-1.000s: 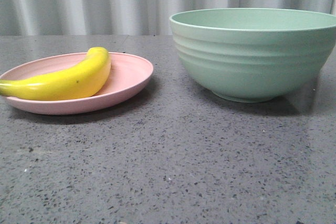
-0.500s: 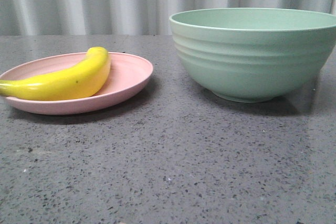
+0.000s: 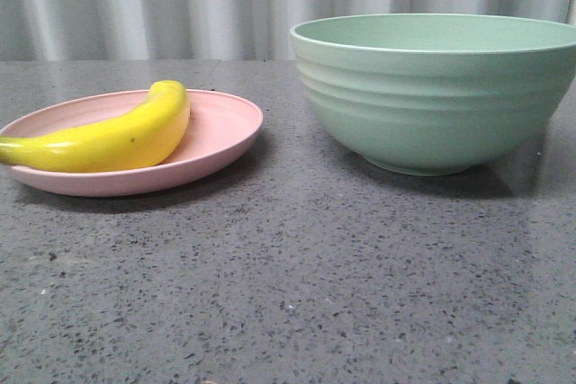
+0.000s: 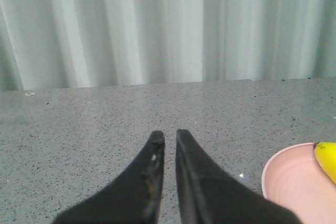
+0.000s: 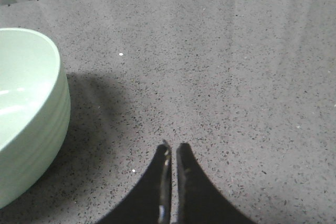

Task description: Transfer banana from pink plate to green bowl

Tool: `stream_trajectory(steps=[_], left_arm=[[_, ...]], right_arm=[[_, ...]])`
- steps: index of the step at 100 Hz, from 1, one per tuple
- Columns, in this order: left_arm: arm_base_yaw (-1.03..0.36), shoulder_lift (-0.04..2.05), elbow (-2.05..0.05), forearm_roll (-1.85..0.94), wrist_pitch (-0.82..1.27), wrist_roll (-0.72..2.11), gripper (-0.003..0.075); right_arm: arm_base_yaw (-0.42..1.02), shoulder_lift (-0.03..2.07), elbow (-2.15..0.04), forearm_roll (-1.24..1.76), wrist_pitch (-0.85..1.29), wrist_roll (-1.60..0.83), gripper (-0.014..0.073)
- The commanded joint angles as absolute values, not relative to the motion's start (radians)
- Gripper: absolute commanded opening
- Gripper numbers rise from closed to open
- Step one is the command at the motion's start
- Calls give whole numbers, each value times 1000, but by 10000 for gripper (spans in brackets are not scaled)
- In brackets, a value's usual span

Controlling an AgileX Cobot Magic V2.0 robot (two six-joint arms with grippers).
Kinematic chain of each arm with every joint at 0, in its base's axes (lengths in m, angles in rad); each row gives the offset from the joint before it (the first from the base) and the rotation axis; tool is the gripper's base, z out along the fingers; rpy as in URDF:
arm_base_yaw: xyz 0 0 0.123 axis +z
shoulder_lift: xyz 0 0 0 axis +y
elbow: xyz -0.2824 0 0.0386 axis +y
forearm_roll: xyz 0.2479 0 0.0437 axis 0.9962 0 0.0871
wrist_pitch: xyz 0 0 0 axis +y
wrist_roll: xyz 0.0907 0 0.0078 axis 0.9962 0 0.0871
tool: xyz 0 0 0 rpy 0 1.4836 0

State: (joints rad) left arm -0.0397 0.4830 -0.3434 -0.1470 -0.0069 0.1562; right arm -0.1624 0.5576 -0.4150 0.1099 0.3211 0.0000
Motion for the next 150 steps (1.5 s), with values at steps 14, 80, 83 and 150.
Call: stream_trajectory(steps=[14, 80, 83, 150], left_arm=[[-49, 565, -384, -153, -155, 146, 449], [-379, 941, -777, -161, 342, 146, 480], [-397, 972, -794, -161, 367, 146, 480], [-564, 1420, -970, -248, 496, 146, 480]], right_arm=[[-165, 568, -448, 116, 284, 0, -62], [-165, 568, -433, 116, 278, 0, -62], [-165, 568, -431, 116, 276, 0, -62], [-165, 568, -416, 116, 269, 0, -62]])
